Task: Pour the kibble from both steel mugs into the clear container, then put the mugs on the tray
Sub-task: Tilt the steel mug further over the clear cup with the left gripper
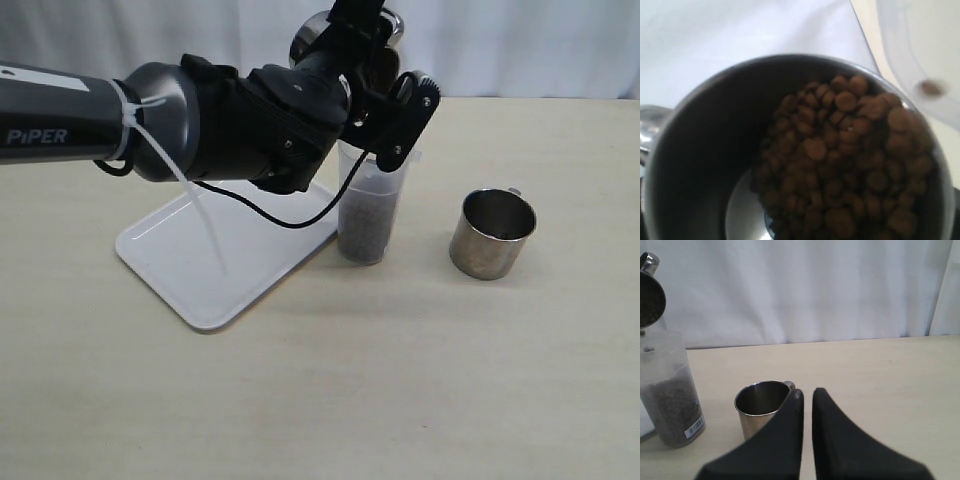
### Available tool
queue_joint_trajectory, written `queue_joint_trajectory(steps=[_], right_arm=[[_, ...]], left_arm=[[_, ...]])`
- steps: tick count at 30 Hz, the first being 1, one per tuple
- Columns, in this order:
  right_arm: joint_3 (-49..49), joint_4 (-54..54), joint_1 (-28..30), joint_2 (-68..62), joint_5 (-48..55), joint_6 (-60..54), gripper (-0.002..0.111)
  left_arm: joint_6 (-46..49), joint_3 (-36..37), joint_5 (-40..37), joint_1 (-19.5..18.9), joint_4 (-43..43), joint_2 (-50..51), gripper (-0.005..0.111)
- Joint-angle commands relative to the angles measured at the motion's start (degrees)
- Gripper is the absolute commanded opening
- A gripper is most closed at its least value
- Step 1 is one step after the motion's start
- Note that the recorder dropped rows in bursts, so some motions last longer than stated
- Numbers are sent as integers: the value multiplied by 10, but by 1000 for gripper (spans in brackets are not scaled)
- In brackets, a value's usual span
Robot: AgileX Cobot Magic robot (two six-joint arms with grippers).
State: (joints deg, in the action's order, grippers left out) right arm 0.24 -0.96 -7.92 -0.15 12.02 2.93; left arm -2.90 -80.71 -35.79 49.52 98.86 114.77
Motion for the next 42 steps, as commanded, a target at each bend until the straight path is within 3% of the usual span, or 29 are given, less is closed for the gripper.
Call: queue_joint_trajectory(steps=[1, 42], right_arm=[[-2, 1, -2, 2, 0, -4, 5], [-2, 1, -22, 2, 0, -4, 5]], left_arm=[[-1, -7, 4, 5, 11, -4, 0], [-13, -7, -38, 5, 11, -4, 0]])
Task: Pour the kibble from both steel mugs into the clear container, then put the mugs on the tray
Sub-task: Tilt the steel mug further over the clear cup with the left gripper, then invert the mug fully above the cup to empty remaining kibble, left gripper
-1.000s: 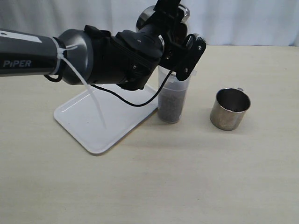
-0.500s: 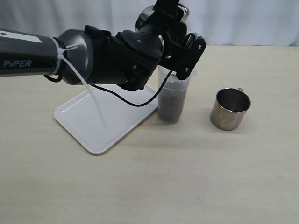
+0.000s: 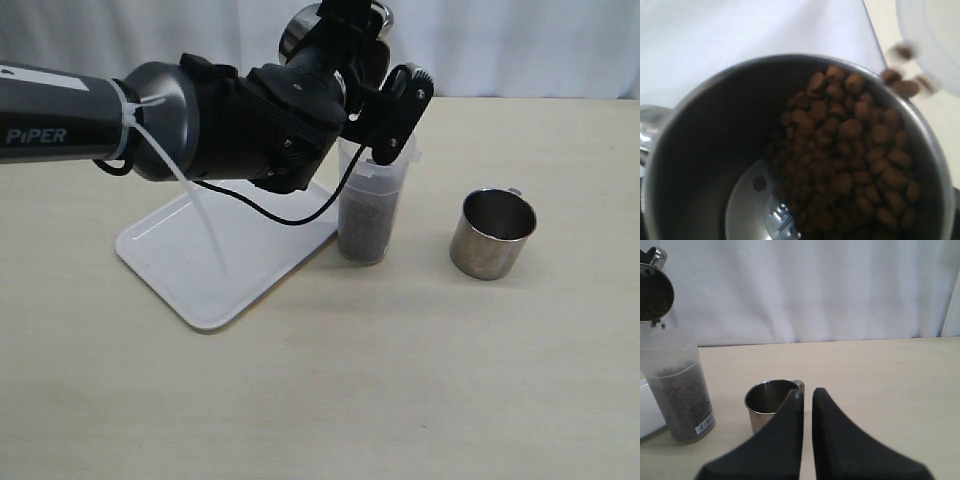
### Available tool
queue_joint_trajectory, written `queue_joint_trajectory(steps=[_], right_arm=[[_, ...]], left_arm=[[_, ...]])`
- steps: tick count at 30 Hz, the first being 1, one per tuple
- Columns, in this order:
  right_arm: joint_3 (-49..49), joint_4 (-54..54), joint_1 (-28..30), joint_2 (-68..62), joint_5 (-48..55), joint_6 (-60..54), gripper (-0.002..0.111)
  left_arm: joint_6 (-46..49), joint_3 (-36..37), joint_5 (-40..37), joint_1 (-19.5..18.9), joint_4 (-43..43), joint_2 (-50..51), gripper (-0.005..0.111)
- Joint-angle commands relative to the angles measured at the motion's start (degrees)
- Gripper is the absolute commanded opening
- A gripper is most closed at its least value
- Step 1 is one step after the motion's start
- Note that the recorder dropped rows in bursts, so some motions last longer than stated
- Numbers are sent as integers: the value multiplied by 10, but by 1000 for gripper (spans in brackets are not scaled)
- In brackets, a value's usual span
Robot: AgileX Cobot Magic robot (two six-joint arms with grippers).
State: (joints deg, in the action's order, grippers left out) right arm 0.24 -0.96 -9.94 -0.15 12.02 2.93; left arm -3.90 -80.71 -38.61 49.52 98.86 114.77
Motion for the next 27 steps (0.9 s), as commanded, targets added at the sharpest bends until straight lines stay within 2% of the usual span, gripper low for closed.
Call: queue_joint_trajectory(steps=[1, 9, 13, 27], right_arm=[[-2, 1, -2, 2, 0, -4, 5], [-2, 1, -2, 2, 0, -4, 5], [-2, 1, -2, 2, 0, -4, 5], [-2, 1, -2, 2, 0, -4, 5]], left_arm=[[-3, -7, -7, 5, 11, -4, 0], [-3, -14, -1, 20, 11, -2, 0], [-6, -39, -22, 25, 11, 14, 0], [26, -40, -58, 37, 11, 25, 0]])
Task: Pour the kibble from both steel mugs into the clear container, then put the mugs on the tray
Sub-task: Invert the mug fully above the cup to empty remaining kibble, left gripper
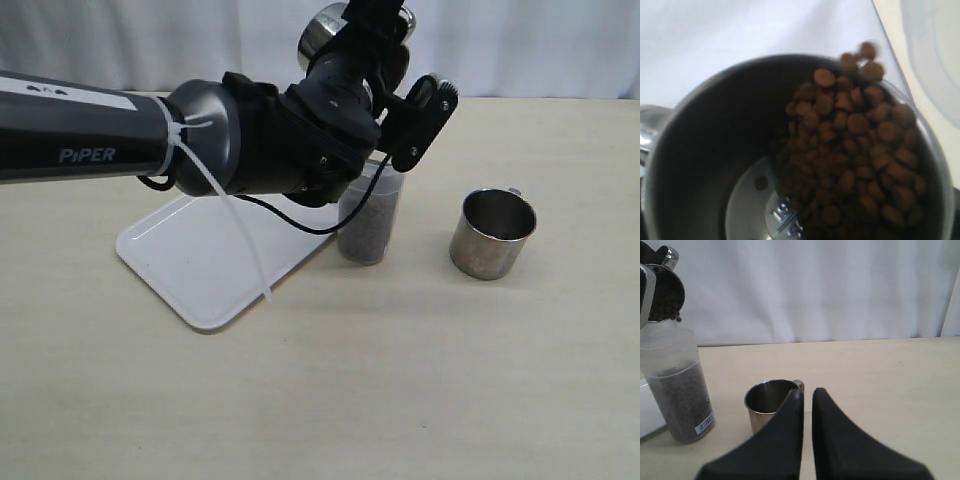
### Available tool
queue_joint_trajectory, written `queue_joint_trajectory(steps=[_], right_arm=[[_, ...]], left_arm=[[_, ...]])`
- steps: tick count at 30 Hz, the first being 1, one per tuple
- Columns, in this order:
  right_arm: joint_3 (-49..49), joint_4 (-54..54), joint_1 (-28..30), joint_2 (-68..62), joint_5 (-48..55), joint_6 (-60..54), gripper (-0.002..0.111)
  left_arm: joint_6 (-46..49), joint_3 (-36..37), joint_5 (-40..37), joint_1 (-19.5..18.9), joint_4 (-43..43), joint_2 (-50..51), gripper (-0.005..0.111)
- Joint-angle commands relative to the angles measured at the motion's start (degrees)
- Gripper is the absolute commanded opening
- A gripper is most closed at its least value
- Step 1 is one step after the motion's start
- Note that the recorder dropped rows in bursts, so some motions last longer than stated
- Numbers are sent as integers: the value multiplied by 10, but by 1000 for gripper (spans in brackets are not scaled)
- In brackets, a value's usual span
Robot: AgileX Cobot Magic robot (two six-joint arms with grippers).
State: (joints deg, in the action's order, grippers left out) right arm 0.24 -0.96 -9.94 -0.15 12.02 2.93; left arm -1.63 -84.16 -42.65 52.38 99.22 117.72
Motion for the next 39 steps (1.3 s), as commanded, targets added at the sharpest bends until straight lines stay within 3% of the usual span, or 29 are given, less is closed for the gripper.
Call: queue_joint_trajectory(steps=[1, 18, 39], right_arm=[[-2, 1, -2, 2, 0, -4, 5], [-2, 1, -2, 2, 0, -4, 5], [-2, 1, -2, 2, 0, -4, 5]], left_arm=[[3, -6, -19, 10, 7, -5, 0], [38, -6, -59, 16, 7, 1, 0], [63, -6, -52, 27, 7, 7, 0]])
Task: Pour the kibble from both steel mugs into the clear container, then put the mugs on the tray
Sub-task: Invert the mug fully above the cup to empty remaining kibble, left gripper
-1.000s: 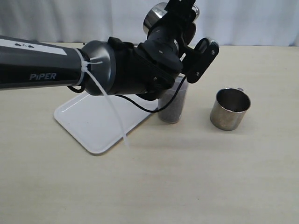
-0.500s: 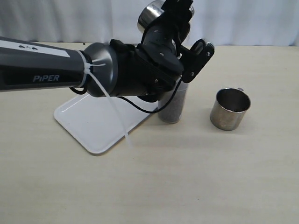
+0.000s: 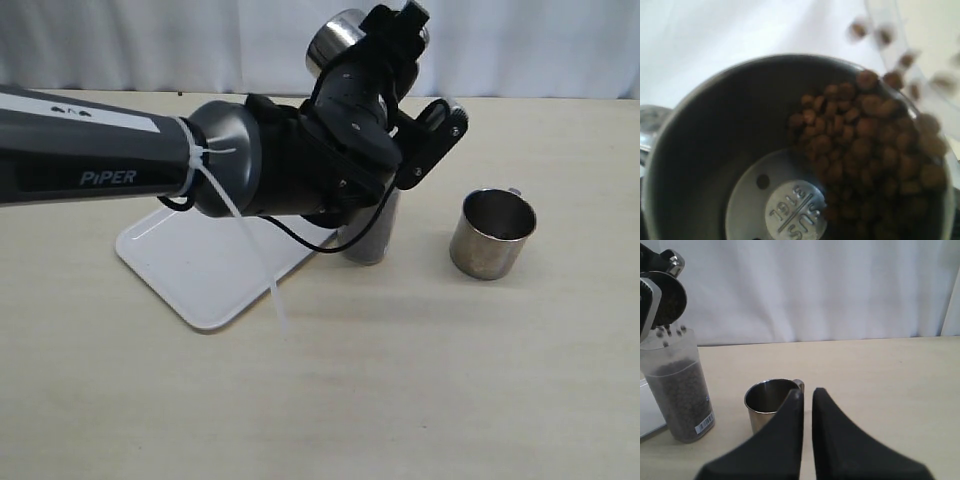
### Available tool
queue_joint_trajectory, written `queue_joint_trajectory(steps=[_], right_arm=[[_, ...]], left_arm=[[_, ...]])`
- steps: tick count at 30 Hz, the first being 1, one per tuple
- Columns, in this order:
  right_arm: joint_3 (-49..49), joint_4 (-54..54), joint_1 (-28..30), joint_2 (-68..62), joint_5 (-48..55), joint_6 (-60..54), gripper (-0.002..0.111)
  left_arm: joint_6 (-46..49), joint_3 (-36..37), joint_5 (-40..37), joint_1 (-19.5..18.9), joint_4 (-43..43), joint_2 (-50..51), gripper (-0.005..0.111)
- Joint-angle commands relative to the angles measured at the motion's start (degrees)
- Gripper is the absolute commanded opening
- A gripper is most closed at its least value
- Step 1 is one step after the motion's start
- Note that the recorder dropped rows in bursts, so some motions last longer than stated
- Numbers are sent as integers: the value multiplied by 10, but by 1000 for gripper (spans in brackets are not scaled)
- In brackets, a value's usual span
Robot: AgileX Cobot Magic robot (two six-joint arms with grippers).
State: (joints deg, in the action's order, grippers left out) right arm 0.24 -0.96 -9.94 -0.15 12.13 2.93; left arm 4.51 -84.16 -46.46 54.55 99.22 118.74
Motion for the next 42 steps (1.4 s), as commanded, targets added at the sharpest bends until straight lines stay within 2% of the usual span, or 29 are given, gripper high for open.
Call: queue_joint_trajectory(steps=[1, 18, 42], right_arm=[[-2, 1, -2, 2, -1, -4, 5], [-2, 1, -2, 2, -1, -4, 5], [-2, 1, -2, 2, -1, -4, 5]], left_arm=[[3, -6, -15, 8, 7, -3, 0], [64, -6, -60, 19, 7, 27, 0], [150, -6, -187, 79, 7, 27, 0]])
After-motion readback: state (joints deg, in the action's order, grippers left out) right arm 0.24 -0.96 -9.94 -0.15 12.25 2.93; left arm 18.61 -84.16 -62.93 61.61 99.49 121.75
